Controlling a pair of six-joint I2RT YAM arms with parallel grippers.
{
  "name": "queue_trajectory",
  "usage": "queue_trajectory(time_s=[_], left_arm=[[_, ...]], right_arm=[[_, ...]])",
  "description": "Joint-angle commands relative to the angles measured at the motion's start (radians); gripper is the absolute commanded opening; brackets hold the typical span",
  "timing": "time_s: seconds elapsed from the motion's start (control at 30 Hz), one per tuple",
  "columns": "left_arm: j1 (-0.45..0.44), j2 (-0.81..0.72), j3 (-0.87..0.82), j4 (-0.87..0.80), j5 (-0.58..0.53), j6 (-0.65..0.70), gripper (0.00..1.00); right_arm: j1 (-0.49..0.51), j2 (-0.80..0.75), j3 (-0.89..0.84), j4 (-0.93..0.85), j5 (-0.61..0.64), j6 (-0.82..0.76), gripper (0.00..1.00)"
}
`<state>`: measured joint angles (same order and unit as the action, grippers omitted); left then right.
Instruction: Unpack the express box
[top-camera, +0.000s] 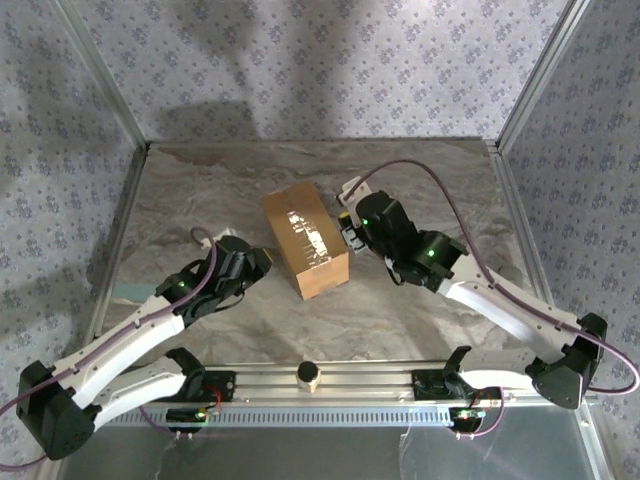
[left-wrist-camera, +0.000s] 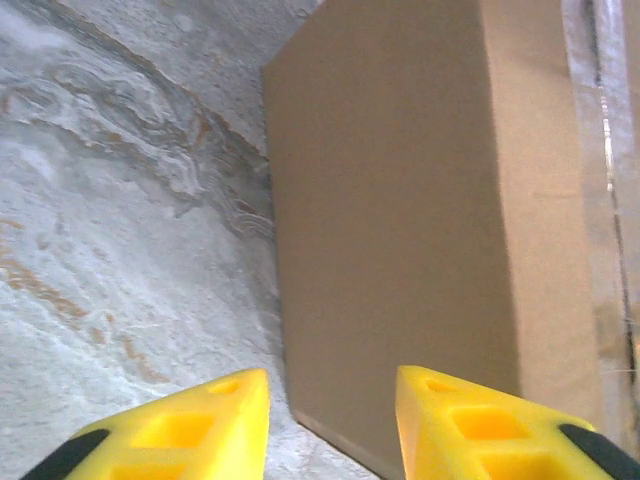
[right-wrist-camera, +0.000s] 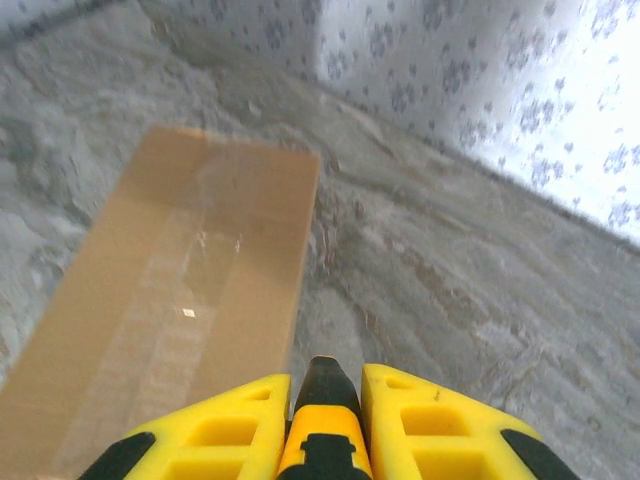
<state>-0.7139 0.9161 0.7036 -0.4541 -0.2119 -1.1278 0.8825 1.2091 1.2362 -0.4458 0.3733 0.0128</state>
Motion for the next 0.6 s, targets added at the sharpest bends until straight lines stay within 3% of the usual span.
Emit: queue_trajectory(time_s=[0.0, 0.2, 0.33, 0.57], left_arm=[[0.063, 0.013, 0.067, -0.035, -0.012, 0.105, 0.45], [0.274, 0.172, 0.180, 0.092, 0.190, 0.210, 0.58], [0.372, 0.301, 0.259, 0.180, 0.257, 0.250, 0.67], [0.491, 0.549, 0.436, 0.282, 0.314, 0.283, 0.68]], right_arm=[[0.005, -0.032, 0.088, 0.021, -0.046, -0.030, 0.00], [0.006, 0.019, 0.160, 0.110, -0.143, 0.001, 0.00], [0.006, 0.101, 0.211, 0.147, -0.172, 0.008, 0.00], [-0.003, 0.197, 0.274, 0.162, -0.186, 0.006, 0.00]])
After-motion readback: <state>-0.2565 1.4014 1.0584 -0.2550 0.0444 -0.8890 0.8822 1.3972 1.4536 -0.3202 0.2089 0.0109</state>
